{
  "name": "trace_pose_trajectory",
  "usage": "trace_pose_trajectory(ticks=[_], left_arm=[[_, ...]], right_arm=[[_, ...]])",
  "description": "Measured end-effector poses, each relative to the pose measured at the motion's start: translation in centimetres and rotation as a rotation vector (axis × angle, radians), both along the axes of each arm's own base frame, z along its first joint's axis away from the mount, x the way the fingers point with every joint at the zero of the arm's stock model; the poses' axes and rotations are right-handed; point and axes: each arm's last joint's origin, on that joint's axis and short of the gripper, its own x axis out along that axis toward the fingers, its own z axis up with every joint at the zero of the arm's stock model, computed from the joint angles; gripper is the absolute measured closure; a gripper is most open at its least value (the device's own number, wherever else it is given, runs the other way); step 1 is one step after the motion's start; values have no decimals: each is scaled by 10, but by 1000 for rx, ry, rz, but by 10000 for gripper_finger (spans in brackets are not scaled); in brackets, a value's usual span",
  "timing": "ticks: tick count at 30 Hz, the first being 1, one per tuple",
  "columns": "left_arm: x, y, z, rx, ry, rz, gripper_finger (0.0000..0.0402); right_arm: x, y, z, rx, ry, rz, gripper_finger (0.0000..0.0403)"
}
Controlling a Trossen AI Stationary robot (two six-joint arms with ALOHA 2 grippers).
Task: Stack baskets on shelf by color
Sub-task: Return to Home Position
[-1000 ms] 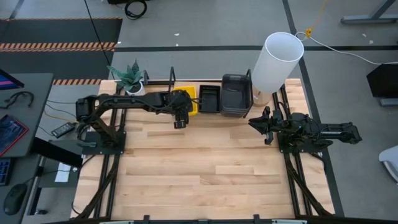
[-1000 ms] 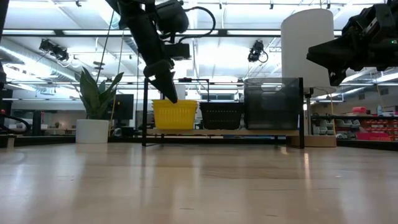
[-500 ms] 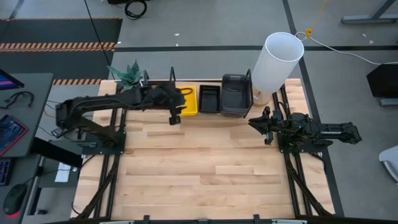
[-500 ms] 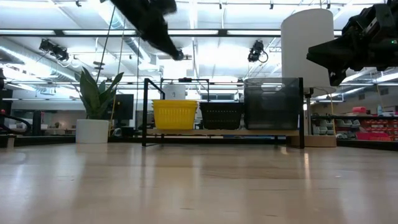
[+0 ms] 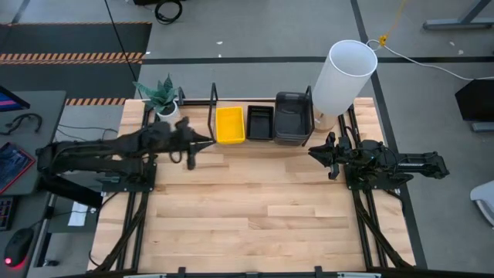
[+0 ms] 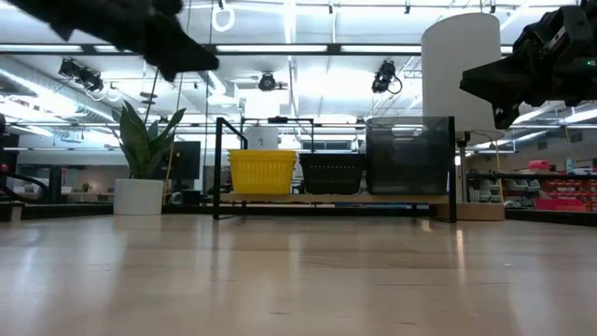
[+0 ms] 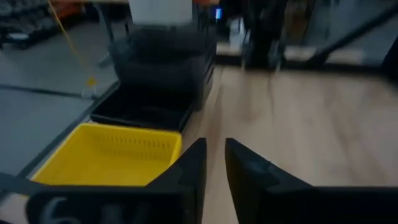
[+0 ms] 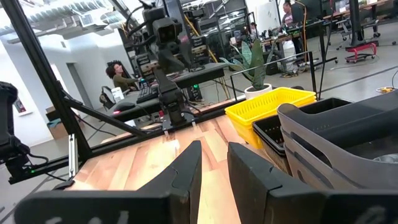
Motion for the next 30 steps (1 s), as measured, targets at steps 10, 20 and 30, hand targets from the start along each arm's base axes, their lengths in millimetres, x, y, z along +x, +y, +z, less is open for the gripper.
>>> trace_pose_trajectory(ticks=[10,20,30], left_arm=[[-46,-15,-25,-25,-273,-32,383],[-66,-23,-68,-35,-374,-73,390],[-73,-24,-79,-21,-468,-86,396]], right_arm=[[0,0,0,0,0,0,319],[0,0,0,0,0,0,319],[0,0,0,0,0,0,319]])
